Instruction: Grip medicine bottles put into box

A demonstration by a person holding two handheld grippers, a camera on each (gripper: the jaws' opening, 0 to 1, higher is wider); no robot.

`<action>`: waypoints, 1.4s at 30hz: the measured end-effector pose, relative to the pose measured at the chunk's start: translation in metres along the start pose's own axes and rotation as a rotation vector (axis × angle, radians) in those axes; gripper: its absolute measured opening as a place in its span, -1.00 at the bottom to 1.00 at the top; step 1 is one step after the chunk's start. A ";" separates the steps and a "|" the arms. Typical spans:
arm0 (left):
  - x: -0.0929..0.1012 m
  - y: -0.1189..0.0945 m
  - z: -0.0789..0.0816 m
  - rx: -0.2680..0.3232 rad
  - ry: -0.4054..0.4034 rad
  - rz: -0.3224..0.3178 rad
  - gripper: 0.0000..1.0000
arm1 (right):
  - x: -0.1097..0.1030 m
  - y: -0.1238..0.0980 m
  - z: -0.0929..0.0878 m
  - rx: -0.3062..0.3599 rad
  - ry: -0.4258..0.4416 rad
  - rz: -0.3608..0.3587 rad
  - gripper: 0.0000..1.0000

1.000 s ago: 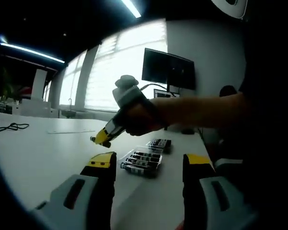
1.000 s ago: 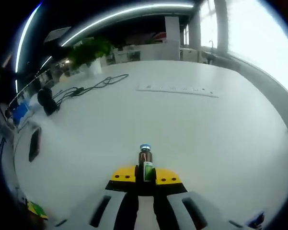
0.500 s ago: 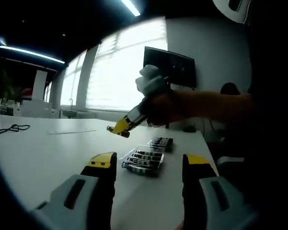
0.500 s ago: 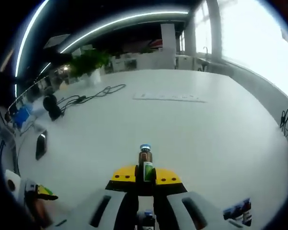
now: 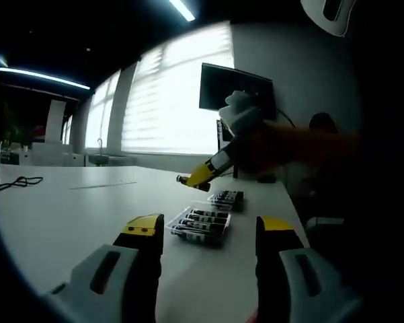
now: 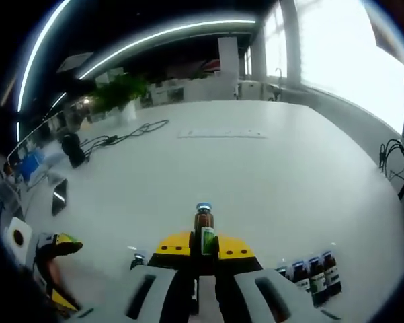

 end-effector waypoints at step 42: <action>0.002 -0.001 0.001 0.005 -0.003 -0.006 -0.06 | 0.001 -0.009 -0.044 -0.021 -0.106 -0.018 -0.85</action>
Point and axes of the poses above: the point that each gripper's makers call its tool centre point, and the gripper's own axes: y roughly forward along the fingers, x roughly to its right, z roughly out of its top, the point moved 1 cm from there along -y, roughly backward along the fingers, and after that the axes turned 4 degrees about y, right-handed, at the moved point
